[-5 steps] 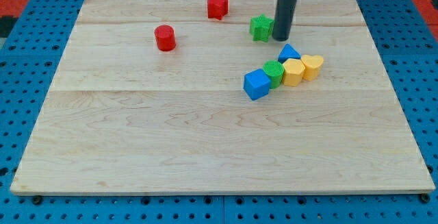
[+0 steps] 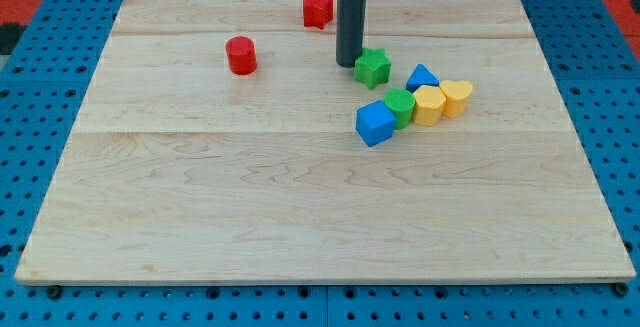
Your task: Push the green star into the group of blocks
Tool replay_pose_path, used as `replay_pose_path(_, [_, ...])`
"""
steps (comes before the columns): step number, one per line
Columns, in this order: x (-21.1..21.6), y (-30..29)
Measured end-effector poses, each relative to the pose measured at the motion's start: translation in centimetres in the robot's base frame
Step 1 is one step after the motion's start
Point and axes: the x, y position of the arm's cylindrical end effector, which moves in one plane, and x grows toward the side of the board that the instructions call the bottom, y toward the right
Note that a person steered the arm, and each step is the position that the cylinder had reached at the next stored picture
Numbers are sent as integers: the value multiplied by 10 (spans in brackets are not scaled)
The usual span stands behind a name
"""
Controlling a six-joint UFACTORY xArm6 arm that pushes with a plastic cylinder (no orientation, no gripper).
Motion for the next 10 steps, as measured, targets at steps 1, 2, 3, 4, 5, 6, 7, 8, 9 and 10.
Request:
replay_pose_path(1, [13, 16])
replay_pose_path(2, [16, 35])
replay_pose_path(3, [-18, 12])
replay_pose_path(4, [-35, 33])
replay_pose_path(5, [-15, 56])
replay_pose_path(6, [17, 62])
replay_pose_path(7, [17, 97])
replay_pose_path(8, [6, 84])
replay_pose_path(9, [-27, 108])
replay_pose_path(10, [-86, 144])
